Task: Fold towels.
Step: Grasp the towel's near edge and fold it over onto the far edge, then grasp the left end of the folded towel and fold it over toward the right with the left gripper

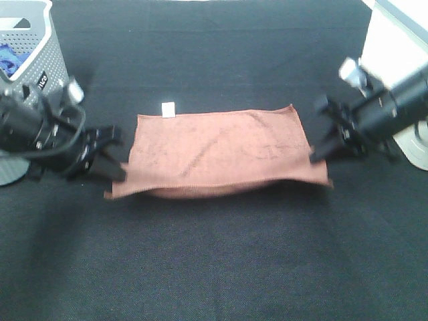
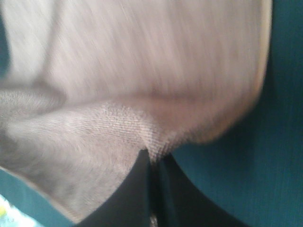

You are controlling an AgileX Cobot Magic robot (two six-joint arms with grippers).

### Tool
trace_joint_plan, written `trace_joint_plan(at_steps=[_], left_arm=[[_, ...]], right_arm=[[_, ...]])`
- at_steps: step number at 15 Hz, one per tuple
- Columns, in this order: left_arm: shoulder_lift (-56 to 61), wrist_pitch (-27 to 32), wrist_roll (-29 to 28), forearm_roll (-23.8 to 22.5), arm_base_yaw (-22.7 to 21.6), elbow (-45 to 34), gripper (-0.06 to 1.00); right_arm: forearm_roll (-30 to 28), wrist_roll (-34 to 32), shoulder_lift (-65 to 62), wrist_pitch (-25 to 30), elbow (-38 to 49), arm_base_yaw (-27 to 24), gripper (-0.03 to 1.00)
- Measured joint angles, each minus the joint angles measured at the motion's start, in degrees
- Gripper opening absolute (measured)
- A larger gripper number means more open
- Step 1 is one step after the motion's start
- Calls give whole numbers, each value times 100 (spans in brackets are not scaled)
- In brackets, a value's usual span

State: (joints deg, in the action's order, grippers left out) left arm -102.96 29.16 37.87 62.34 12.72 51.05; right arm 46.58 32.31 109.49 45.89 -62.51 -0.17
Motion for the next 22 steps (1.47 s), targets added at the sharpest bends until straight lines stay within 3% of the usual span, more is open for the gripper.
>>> trace_joint_plan(at_steps=[4, 8, 12, 14, 15, 17, 20, 22], left_arm=[[-29, -779, 0, -63, 0, 837, 0], [-854, -825, -86, -487, 0, 1891, 0], [-1782, -825, -304, -607, 0, 2974, 0], [-2005, -819, -498, -745, 0, 3249, 0], [-2005, -819, -498, -745, 0, 3249, 0], [-2091, -819, -854, -945, 0, 3300, 4], [-2143, -819, -985, -1100, 0, 3300, 54], [-2143, -785, -997, -1306, 0, 3300, 77]], right_arm=[[11, -29, 756, 143, -1616, 11, 0], [-120, -315, 1547, 178, -2911, 11, 0], [-642, -922, 2418, 195, -3982, 11, 0], [-676, -1020, 2618, 195, -4160, 11, 9], [-676, -1020, 2618, 195, -4160, 11, 9], [-710, -1043, 2653, 143, -4188, 11, 23], [-722, -1089, 2653, 155, -4223, 11, 51], [-762, -1238, 2653, 298, -4223, 11, 61]])
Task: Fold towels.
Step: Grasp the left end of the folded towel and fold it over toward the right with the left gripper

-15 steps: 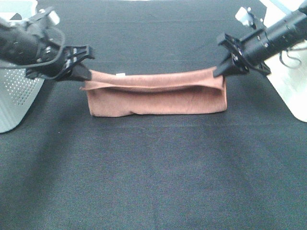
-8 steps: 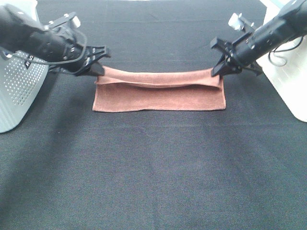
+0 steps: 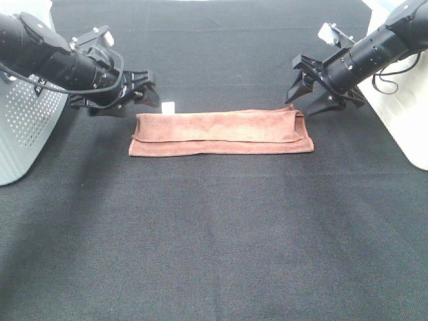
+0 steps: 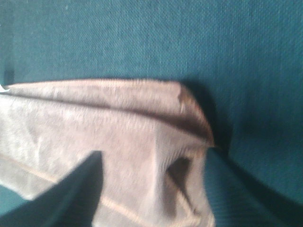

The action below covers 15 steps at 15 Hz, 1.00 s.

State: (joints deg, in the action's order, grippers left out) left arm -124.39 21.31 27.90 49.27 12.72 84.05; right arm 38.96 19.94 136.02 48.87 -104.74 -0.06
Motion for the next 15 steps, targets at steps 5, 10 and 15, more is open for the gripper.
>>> trace_joint_plan(at_steps=[5, 10, 15], left_arm=[[-178, 172, -1610, -1421, 0, 0, 79], [-625, 481, -1788, -1192, 0, 372, 73], [-1026, 922, -1805, -791, 0, 968, 34]], right_arm=[[-315, -281, -166, 521, 0, 0, 63], [-361, -281, -166, 590, 0, 0, 63], [-390, -281, -166, 590, 0, 0, 63]])
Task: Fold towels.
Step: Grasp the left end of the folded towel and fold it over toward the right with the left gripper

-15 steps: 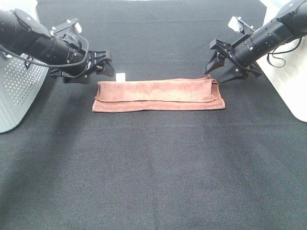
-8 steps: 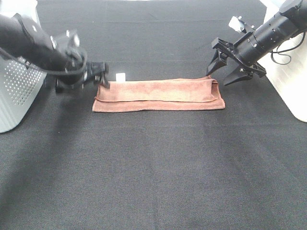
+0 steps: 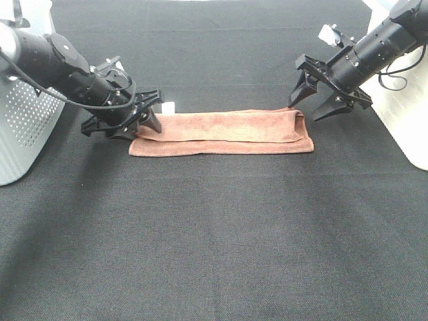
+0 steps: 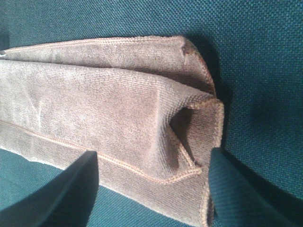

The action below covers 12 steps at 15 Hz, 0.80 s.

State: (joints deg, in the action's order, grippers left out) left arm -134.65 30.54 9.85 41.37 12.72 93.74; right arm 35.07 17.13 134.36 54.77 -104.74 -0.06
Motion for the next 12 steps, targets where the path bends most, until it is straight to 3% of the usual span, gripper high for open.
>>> trace_joint_plan(at_steps=[2, 6, 11, 12], left_arm=[[-46, 46, -23, 0, 0, 6, 5], [0, 521, -74, -206, -126, 120, 3], [905, 1215, -779, -1759, -418, 229, 3], [1054, 1324, -894, -1879, -418, 229, 3]], right_arm=[[0, 0, 0, 0, 0, 0, 63], [0, -29, 0, 0, 0, 0, 63], [-6, -86, 0, 11, 0, 0, 63], [-6, -97, 0, 11, 0, 0, 63]])
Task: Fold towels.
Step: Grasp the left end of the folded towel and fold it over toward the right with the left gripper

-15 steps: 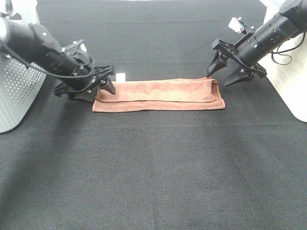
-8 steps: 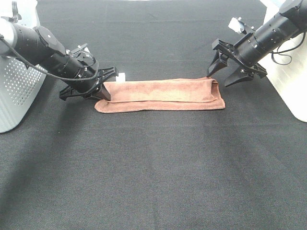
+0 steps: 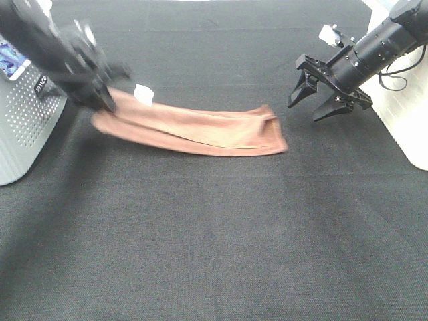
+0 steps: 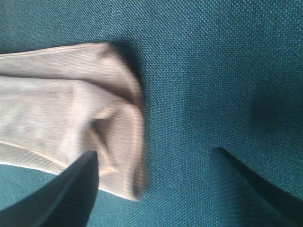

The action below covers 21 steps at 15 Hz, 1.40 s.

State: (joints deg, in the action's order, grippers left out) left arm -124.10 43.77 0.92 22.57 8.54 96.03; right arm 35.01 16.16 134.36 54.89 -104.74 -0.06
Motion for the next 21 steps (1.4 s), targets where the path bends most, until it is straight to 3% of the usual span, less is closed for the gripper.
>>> trace_joint_plan(at_steps=[2, 5, 6, 9, 12, 17, 21], left_arm=[[212, 172, -189, 23, 17, 0, 3], [183, -11, -138, 917, 344, 0, 3], [183, -11, -138, 917, 344, 0, 3], [-103, -825, 40, 1788, 1014, 6, 3], [-487, -1421, 206, 2378, 1467, 115, 3], [-1341, -1633, 189, 2744, 1925, 1117, 4], [-1513, -1684, 57, 3226, 2011, 1232, 39]], right_arm=[[0, -29, 0, 0, 0, 0, 63], [0, -29, 0, 0, 0, 0, 63], [0, -29, 0, 0, 0, 0, 63], [0, -29, 0, 0, 0, 0, 63], [0, -29, 0, 0, 0, 0, 63], [0, -34, 0, 0, 0, 0, 63], [0, -34, 0, 0, 0, 0, 63]])
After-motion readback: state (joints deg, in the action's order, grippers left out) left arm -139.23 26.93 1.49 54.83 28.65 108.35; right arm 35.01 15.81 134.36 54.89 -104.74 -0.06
